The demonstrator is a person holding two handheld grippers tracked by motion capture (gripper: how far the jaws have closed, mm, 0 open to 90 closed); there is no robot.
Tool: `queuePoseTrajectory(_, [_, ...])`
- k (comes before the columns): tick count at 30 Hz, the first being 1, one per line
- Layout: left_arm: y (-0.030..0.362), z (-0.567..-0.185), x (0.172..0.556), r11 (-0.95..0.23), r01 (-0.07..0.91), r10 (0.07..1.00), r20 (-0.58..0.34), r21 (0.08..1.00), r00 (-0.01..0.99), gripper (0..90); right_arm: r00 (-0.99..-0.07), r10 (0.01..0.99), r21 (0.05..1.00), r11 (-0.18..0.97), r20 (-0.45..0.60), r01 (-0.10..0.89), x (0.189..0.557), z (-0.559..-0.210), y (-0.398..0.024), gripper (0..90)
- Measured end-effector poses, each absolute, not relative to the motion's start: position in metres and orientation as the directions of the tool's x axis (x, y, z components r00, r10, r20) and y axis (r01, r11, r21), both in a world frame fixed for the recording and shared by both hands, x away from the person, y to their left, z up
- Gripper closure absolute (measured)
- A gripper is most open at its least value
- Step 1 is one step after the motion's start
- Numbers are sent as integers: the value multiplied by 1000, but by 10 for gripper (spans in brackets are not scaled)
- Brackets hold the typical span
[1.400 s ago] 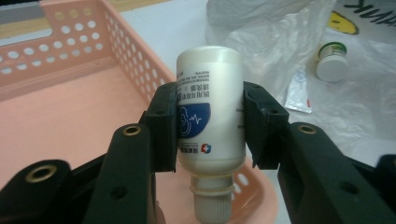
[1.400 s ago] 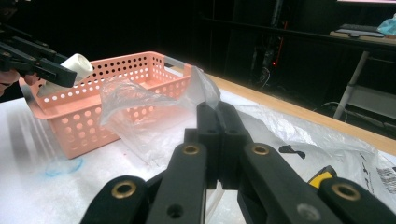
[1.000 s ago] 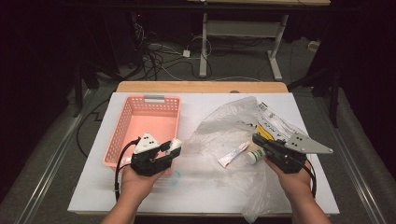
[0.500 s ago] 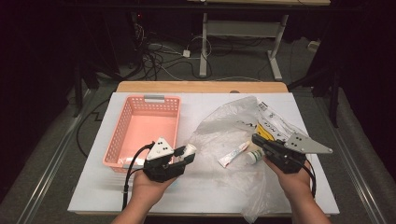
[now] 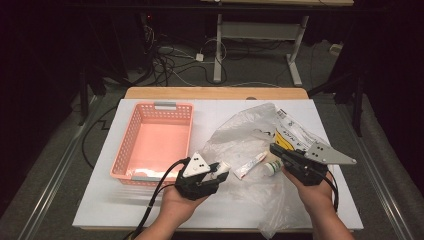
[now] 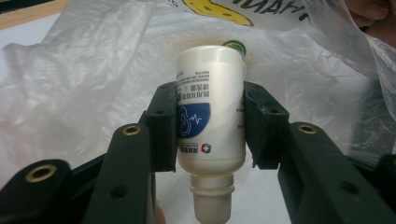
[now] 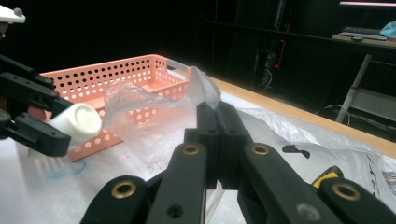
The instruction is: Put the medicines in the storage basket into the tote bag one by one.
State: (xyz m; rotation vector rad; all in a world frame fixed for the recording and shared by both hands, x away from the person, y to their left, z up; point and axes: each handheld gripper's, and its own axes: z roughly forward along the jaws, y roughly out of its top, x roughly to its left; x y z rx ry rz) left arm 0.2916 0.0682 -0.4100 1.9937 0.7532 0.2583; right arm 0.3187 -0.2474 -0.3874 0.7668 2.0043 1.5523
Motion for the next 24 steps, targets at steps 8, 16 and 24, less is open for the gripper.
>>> queuePoseTrajectory(8, [50, -415, 297, -372, 400, 592, -118, 838, 797, 580, -722, 691, 970, 197, -35, 141, 319, -389, -247, 900])
queuePoseTrajectory(16, [29, -422, 309, -376, 397, 588, -115, 837, 800, 580, -722, 691, 970, 193, -29, 146, 320, -389, -246, 900])
queuePoseTrajectory(24, [12, -437, 328, -373, 387, 599, -99, 843, 794, 580, -721, 692, 971, 189, -28, 144, 322, -389, -246, 900])
